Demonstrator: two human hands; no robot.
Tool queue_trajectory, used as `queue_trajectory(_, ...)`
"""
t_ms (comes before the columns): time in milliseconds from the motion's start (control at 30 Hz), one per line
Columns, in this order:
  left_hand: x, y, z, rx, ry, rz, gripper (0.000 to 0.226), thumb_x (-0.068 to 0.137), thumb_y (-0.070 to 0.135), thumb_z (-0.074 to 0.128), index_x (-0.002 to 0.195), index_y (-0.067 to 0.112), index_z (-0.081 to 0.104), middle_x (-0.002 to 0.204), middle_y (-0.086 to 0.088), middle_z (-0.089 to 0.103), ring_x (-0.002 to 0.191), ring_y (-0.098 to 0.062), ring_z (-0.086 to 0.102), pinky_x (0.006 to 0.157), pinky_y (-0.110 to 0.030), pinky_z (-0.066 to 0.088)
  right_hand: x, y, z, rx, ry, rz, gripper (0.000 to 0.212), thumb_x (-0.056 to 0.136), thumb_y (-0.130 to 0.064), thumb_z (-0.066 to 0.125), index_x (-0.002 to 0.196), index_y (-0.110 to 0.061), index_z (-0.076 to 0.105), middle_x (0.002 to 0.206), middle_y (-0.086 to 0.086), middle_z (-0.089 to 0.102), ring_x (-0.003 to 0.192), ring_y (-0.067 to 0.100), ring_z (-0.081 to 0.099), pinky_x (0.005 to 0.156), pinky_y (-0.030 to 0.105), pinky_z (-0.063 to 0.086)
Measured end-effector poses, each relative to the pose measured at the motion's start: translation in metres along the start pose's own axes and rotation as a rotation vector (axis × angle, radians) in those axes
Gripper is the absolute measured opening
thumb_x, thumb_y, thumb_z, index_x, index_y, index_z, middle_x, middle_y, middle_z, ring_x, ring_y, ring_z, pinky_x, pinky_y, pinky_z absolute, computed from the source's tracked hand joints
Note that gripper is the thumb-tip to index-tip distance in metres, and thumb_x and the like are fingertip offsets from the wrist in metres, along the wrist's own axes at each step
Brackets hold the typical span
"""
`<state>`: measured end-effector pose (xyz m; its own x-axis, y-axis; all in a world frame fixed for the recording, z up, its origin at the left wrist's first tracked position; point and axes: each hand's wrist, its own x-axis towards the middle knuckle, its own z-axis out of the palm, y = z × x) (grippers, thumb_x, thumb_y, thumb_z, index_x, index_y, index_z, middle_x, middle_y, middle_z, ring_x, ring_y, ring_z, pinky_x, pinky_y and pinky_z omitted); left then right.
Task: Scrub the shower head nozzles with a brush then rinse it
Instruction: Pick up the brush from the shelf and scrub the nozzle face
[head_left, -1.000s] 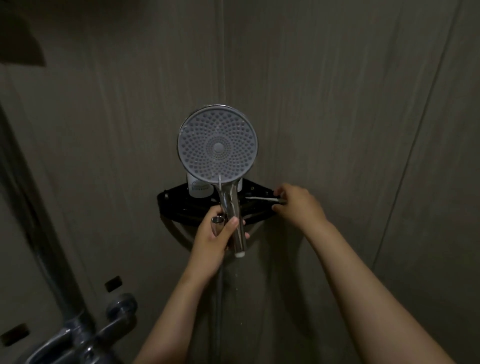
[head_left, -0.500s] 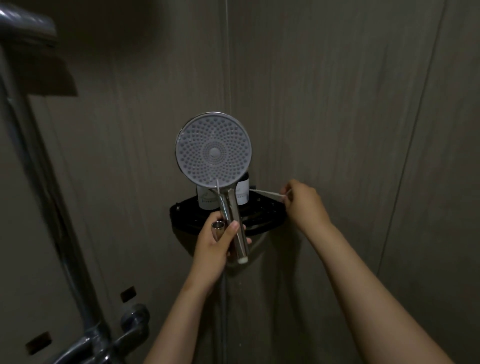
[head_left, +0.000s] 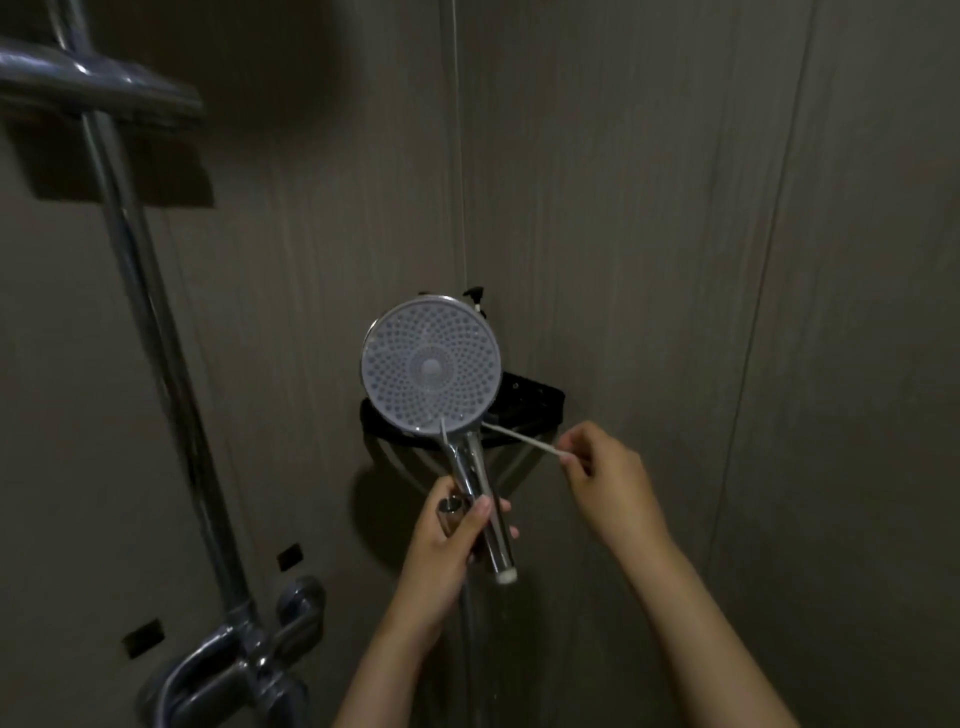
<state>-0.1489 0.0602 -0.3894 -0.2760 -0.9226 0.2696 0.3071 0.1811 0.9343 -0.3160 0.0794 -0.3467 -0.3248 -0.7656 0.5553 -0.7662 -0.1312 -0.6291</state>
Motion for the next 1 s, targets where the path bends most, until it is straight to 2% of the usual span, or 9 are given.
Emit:
queue_trajectory(200, -0.068, -0.036, -0.020, -0.119, 0.019, -0.151, 0.017, 0.091, 0.002, 0.050, 0.108, -0.001, 0.050, 0.085, -0.015, 0.068, 0.070, -0.026, 0.071, 0.061, -0.027, 0.057, -0.088, 0.021, 0.018, -0.002, -0.044, 0.138, 0.010, 0.086, -0.007, 0.059, 0.086, -0.017, 0.061, 0.088, 0.002, 0.068, 0.086, 0.020, 0.064, 0.076, 0.031, 0.049)
queue_trajectory(367, -0.134, -0.075, -0.046, -0.153, 0.030, -0.334, 0.032, 0.089, 0.007, 0.055, 0.120, 0.004, 0.048, 0.089, -0.016, 0.070, 0.081, -0.033, 0.071, 0.062, -0.031, 0.058, -0.170, 0.032, 0.026, 0.007, -0.117, 0.279, 0.013, 0.090, -0.013, 0.056, 0.086, -0.025, 0.058, 0.089, -0.005, 0.064, 0.084, 0.009, 0.061, 0.071, 0.023, 0.048)
queue_trajectory(433, -0.160, -0.088, -0.055, -0.138, 0.028, -0.386, 0.034, 0.090, 0.007, 0.055, 0.123, 0.010, 0.049, 0.089, -0.015, 0.070, 0.078, -0.031, 0.071, 0.062, -0.032, 0.057, -0.199, 0.035, 0.027, -0.010, -0.115, 0.316, 0.012, 0.089, -0.012, 0.056, 0.087, -0.023, 0.059, 0.089, -0.004, 0.065, 0.084, 0.012, 0.062, 0.074, 0.031, 0.052)
queue_trajectory(533, -0.199, -0.106, -0.062, -0.115, -0.010, -0.429, 0.039, 0.090, 0.006, 0.055, 0.128, 0.008, 0.044, 0.086, -0.013, 0.068, 0.074, -0.029, 0.068, 0.061, -0.033, 0.056, -0.241, 0.036, 0.025, -0.009, -0.127, 0.388, 0.009, 0.088, -0.010, 0.057, 0.089, -0.019, 0.061, 0.089, -0.002, 0.066, 0.085, 0.015, 0.062, 0.079, 0.039, 0.052)
queue_trajectory(633, -0.231, -0.120, -0.062, -0.118, -0.048, -0.465, 0.032, 0.090, 0.003, 0.053, 0.121, 0.005, 0.046, 0.083, -0.011, 0.069, 0.070, -0.027, 0.069, 0.061, -0.033, 0.057, -0.282, 0.038, 0.018, -0.011, -0.100, 0.420, 0.011, 0.086, -0.006, 0.058, 0.086, -0.016, 0.061, 0.086, 0.003, 0.067, 0.084, 0.022, 0.063, 0.078, 0.040, 0.051)
queue_trajectory(700, -0.250, -0.124, -0.058, -0.107, -0.091, -0.494, 0.022, 0.092, 0.002, 0.051, 0.112, 0.011, 0.051, 0.085, -0.009, 0.071, 0.070, -0.025, 0.070, 0.063, -0.031, 0.058, -0.307, 0.039, 0.012, -0.014, -0.100, 0.475, 0.013, 0.087, -0.005, 0.056, 0.087, -0.016, 0.062, 0.083, 0.004, 0.066, 0.082, 0.025, 0.063, 0.076, 0.039, 0.051)
queue_trajectory(833, -0.275, -0.128, -0.050, -0.067, -0.157, -0.516, 0.020, 0.092, 0.007, 0.052, 0.110, 0.016, 0.051, 0.098, -0.010, 0.071, 0.083, -0.027, 0.070, 0.068, -0.036, 0.057, -0.339, 0.043, -0.005, 0.009, -0.097, 0.556, 0.013, 0.088, -0.006, 0.055, 0.092, -0.016, 0.063, 0.082, 0.000, 0.064, 0.081, 0.022, 0.063, 0.077, 0.039, 0.052)
queue_trajectory(1000, -0.289, -0.129, -0.027, -0.065, -0.218, -0.516, 0.017, 0.094, 0.005, 0.049, 0.107, 0.015, 0.050, 0.098, -0.009, 0.071, 0.081, -0.024, 0.071, 0.069, -0.035, 0.058, -0.353, 0.050, -0.032, 0.025, -0.068, 0.598, 0.012, 0.090, -0.006, 0.054, 0.094, -0.015, 0.062, 0.077, -0.007, 0.058, 0.077, 0.016, 0.060, 0.073, 0.033, 0.049)
